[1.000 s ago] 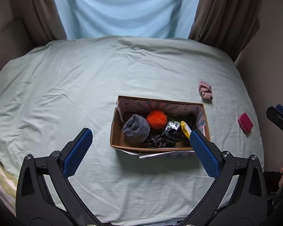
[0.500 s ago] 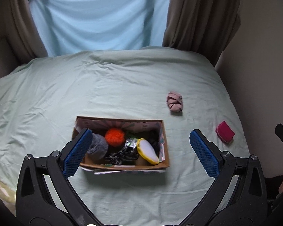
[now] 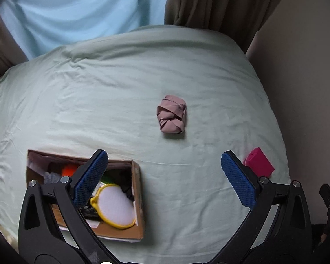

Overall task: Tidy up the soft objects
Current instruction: 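Lift both tools out of the box toward the pink scrunchie and pouch, then grasp the pink scrunchie with left tool while right tool grasps the pink pouch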

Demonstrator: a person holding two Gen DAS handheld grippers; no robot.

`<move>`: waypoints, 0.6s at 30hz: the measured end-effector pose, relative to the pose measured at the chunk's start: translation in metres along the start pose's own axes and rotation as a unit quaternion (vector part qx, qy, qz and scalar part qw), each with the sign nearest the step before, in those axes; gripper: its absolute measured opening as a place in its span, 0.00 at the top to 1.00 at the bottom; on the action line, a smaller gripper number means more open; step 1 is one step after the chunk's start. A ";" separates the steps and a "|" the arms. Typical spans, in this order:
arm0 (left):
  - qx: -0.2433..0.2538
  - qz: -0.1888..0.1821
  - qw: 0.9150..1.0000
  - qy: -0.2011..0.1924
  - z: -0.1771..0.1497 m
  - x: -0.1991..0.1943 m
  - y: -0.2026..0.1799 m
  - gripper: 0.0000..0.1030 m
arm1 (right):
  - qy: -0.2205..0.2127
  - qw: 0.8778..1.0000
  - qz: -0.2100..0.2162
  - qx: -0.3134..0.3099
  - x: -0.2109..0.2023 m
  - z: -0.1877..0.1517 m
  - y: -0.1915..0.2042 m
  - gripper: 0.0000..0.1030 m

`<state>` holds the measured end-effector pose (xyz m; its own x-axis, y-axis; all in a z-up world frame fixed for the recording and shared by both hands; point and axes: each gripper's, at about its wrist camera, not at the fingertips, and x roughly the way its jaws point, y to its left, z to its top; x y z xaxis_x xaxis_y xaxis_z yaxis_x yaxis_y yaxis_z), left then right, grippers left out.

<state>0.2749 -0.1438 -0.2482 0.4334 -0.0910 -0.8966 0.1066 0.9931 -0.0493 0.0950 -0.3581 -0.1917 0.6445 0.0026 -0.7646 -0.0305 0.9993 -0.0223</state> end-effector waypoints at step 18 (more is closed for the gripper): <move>-0.029 0.067 0.995 0.074 0.035 0.259 -0.019 0.01 | 0.119 0.987 0.086 -0.070 0.207 -0.058 -0.043 0.09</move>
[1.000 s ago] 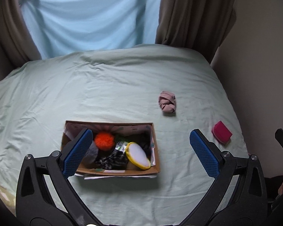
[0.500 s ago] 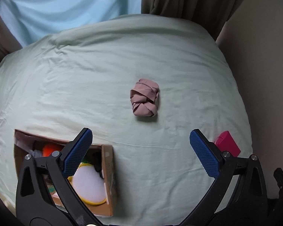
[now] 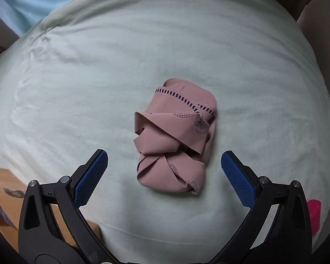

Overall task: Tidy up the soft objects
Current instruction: 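Grasp the pink scrunchie with left tool while right tool grasps the pink pouch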

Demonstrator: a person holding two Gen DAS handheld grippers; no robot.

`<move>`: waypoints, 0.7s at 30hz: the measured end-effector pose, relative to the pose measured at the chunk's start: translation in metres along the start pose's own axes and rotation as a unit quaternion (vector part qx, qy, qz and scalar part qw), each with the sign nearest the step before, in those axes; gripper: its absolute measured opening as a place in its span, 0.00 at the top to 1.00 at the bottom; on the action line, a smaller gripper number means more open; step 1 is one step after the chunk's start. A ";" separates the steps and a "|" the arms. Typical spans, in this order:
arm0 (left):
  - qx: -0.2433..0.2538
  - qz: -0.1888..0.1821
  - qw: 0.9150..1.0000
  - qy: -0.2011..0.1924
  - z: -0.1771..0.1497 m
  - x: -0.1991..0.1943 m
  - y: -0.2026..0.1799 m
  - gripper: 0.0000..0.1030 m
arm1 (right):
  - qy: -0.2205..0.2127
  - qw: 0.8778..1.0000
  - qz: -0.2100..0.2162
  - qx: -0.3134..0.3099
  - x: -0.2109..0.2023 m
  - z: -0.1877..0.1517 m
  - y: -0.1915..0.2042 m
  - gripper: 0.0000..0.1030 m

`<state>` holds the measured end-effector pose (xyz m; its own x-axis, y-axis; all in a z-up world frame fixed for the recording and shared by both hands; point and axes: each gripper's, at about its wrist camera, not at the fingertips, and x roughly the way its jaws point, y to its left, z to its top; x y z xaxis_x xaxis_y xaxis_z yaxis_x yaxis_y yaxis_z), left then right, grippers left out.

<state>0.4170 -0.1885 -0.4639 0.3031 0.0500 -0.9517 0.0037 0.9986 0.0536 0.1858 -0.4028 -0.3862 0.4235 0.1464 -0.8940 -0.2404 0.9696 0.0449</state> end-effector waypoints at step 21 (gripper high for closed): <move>0.028 -0.050 0.998 0.014 0.021 0.021 -0.007 0.59 | 0.074 0.997 0.003 0.010 0.065 -0.014 -0.003 0.30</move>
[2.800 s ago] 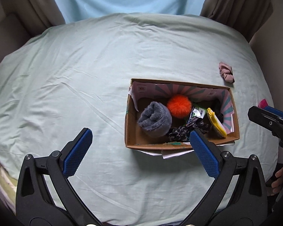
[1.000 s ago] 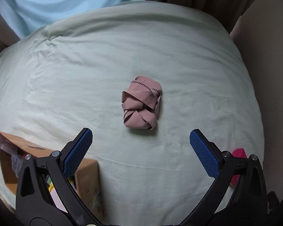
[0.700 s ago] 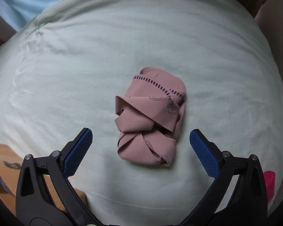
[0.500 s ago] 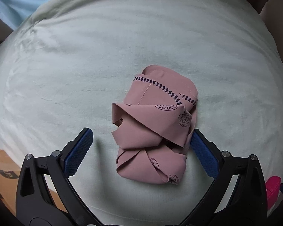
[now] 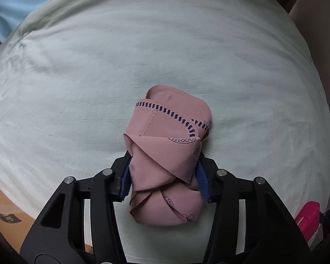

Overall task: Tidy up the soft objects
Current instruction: 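Grasp the pink scrunchie with left tool while right tool grasps the pink pouch, then carry pink scrunchie and pouch into the box and open both tools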

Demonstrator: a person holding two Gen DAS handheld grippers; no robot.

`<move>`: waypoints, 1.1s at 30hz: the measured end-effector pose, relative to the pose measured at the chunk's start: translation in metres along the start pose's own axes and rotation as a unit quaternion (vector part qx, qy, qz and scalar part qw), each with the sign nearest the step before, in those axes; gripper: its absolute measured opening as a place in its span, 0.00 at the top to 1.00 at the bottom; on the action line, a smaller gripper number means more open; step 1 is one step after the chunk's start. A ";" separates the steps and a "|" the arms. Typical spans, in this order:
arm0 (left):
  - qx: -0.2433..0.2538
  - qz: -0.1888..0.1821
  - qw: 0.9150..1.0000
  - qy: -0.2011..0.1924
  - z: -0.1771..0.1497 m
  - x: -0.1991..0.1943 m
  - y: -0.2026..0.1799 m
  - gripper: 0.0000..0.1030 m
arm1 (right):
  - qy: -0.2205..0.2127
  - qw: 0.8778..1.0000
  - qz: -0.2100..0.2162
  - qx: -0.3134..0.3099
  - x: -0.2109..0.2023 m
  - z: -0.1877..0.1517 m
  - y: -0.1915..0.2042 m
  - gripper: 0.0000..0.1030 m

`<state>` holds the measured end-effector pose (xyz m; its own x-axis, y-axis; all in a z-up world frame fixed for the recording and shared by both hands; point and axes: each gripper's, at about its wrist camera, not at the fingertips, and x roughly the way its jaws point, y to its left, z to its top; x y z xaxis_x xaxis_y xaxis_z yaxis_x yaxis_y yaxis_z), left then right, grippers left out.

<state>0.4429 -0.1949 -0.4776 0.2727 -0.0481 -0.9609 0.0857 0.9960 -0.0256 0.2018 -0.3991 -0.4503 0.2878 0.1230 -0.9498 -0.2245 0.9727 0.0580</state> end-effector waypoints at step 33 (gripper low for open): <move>0.016 -0.020 0.990 -0.140 -0.104 -0.310 0.018 0.64 | -0.141 0.989 -0.004 0.045 -0.213 0.007 0.057 0.53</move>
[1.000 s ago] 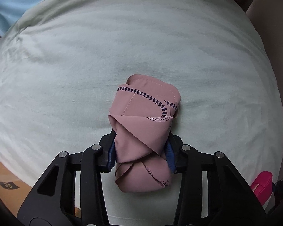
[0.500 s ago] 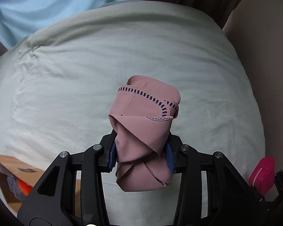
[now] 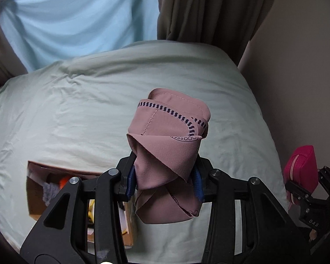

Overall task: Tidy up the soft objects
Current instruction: 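Carry pink scrunchie and pouch into the box and open both tools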

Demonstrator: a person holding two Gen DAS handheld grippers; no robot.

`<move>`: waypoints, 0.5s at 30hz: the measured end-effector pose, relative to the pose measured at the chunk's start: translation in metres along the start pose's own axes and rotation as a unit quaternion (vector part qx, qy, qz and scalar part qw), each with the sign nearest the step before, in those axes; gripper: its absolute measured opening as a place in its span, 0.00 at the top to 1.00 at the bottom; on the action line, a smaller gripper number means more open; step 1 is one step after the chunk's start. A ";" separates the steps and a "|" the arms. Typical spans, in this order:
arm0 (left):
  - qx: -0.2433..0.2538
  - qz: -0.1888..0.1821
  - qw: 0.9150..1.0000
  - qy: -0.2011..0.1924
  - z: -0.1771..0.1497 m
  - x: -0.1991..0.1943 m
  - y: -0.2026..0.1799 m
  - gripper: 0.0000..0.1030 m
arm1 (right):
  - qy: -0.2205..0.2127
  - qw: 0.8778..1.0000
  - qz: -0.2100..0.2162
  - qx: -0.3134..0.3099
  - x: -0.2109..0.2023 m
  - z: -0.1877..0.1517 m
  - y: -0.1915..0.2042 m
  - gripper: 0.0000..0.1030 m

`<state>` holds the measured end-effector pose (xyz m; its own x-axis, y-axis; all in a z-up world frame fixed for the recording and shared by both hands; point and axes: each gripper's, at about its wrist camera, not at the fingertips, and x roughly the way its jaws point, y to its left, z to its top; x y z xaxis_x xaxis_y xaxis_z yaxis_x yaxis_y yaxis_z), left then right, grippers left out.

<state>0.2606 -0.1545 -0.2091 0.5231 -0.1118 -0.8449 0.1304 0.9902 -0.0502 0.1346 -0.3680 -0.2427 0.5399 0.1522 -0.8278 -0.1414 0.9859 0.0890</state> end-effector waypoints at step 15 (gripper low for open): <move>-0.043 0.010 0.999 -0.023 -0.044 -0.111 0.145 0.64 | -0.045 0.999 0.030 -0.009 -0.056 0.048 0.168 0.53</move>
<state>0.1841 0.0049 -0.1462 0.5631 -0.0941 -0.8210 0.0479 0.9955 -0.0813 0.1204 -0.2074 -0.1544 0.6015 0.2177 -0.7687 -0.1904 0.9735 0.1267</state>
